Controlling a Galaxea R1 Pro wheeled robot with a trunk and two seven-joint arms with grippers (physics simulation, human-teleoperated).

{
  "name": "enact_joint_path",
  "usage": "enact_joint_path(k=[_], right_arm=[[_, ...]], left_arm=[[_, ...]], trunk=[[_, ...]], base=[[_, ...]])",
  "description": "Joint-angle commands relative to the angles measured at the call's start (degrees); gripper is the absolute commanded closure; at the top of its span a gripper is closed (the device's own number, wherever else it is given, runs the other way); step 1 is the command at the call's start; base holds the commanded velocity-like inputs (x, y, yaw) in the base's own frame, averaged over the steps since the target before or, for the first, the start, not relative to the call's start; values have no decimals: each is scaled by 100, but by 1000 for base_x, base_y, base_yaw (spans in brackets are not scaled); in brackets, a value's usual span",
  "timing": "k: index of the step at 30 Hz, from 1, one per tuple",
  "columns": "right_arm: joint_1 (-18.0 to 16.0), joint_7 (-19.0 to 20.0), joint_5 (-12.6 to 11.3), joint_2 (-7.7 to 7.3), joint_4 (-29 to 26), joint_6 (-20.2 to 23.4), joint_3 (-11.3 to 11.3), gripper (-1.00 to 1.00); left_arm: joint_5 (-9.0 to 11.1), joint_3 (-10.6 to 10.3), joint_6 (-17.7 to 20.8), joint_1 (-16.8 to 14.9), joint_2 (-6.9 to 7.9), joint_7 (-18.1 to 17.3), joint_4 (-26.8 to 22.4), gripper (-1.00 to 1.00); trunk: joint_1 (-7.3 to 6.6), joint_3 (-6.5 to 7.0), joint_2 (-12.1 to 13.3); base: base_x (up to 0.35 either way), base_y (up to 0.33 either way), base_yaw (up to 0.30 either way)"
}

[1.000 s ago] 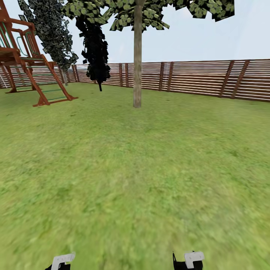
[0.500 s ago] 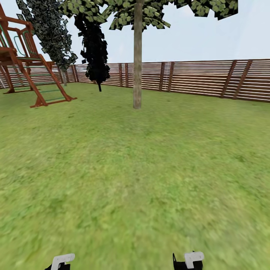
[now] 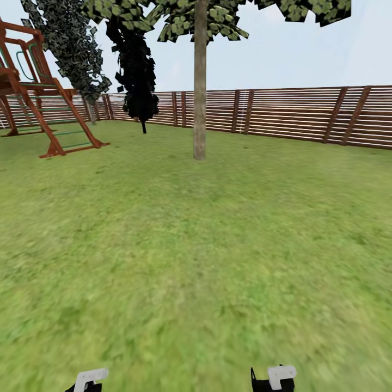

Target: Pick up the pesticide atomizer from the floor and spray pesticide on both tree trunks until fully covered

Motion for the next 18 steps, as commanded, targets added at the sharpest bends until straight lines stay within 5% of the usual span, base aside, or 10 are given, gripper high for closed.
enact_joint_path(k=[1,18], right_arm=[[-4,-62,48,1,5,-1,20,-100],[-2,-59,48,0,5,-2,20,-100]], left_arm=[[-60,45,-24,-5,-2,-5,6,100],[-60,42,-24,-5,-1,-5,6,100]], trunk=[[3,-5,-2],[3,-5,-2]], base=[[339,0,0],[339,0,0]])
